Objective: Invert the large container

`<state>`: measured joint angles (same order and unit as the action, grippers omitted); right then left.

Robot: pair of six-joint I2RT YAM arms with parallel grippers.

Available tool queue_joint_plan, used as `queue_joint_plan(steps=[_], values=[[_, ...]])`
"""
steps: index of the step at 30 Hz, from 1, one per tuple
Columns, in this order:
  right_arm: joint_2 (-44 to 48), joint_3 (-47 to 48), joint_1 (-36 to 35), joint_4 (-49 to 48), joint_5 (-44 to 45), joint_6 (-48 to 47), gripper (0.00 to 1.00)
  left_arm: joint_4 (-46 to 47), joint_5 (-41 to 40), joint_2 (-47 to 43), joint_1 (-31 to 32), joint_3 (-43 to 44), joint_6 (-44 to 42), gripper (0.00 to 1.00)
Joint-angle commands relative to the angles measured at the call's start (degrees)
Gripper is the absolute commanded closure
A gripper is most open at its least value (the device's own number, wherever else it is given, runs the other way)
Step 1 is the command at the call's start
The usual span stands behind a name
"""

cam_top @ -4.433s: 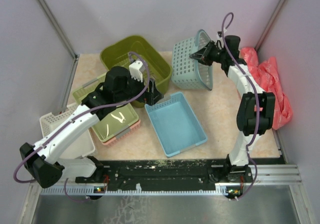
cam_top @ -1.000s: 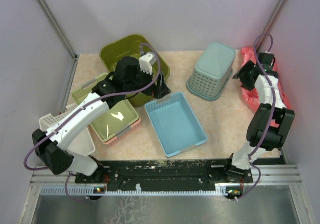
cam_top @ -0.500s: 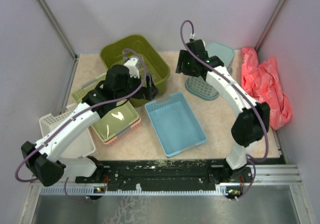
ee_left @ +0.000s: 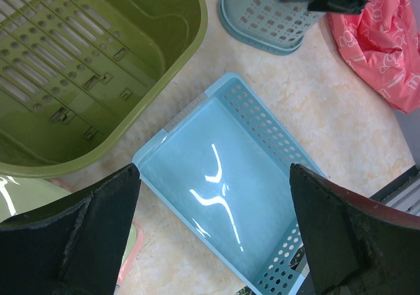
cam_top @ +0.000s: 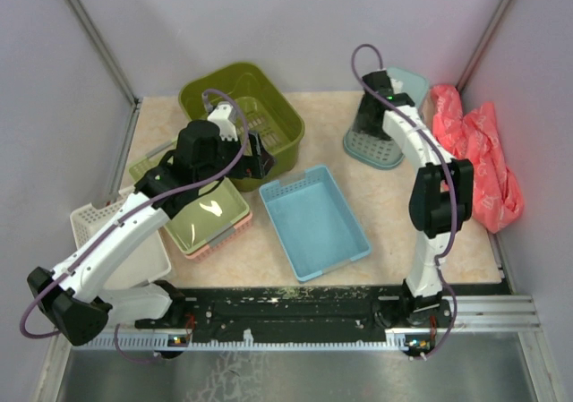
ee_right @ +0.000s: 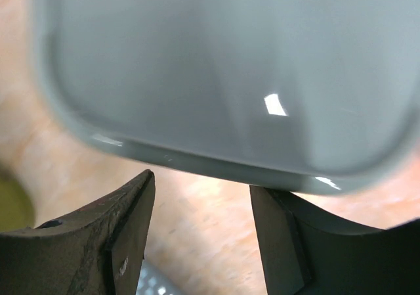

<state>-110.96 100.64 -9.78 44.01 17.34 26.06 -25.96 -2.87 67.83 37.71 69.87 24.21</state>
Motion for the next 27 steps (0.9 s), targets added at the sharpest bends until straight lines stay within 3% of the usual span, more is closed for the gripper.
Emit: queue_joint_plan(steps=[1,10,15,17,19,27], values=[[4.43,5.22,3.06,0.91,3.86,-1.72,0.40,-0.04,1.35,-1.36,-0.10,-1.28,-0.61,0.00],[2.73,8.35,-8.92,-2.70,-1.47,-2.46,0.40,0.03,2.16,-3.93,-0.10,-3.34,-1.75,0.00],[-6.62,17.27,-8.96,-1.95,0.22,-1.92,0.40,-0.66,1.63,-4.68,-0.10,-3.79,-2.06,0.00],[-15.45,29.46,-7.39,2.43,5.09,-2.86,0.40,-0.93,1.57,-4.90,-0.10,-3.70,-2.25,0.00],[-18.65,33.82,-5.16,4.79,6.91,-2.86,0.40,-1.27,1.79,-4.90,-0.06,-3.26,-2.51,0.00],[-16.72,31.63,0.13,3.30,15.49,-6.33,0.40,-1.62,2.26,-4.52,-0.01,-3.14,-2.76,0.00]])
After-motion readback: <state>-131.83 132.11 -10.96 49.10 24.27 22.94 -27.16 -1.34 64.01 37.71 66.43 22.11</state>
